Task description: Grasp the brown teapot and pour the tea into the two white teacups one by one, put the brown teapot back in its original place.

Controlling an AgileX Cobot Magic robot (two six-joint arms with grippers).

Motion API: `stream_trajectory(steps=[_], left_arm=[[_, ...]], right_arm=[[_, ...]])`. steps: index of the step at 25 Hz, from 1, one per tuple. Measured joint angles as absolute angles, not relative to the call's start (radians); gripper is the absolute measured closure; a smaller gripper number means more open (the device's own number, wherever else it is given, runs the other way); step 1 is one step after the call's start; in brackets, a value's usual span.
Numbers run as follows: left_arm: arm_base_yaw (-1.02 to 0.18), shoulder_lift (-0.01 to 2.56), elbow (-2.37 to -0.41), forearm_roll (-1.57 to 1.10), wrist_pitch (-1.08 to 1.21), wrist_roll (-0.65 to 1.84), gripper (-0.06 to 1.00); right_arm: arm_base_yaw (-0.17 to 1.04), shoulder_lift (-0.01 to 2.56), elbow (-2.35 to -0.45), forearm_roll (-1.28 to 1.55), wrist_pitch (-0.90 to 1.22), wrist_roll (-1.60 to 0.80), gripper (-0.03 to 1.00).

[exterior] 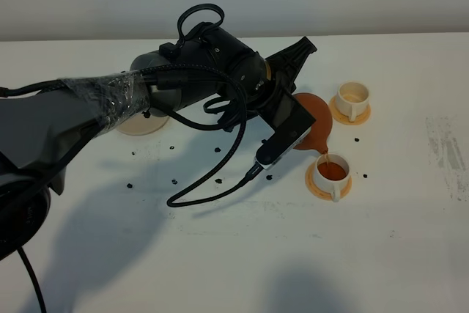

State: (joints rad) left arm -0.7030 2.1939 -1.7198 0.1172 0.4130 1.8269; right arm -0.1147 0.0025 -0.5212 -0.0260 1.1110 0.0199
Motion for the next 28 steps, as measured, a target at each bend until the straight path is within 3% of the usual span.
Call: stream_trajectory(steps=[28], left_arm=[[-0.724,2.194,-1.72,0.189,0.394,1.827,0.86]], right_arm=[[-0.115,0.003,-0.521,-0.026,1.111,0.02,0.75]])
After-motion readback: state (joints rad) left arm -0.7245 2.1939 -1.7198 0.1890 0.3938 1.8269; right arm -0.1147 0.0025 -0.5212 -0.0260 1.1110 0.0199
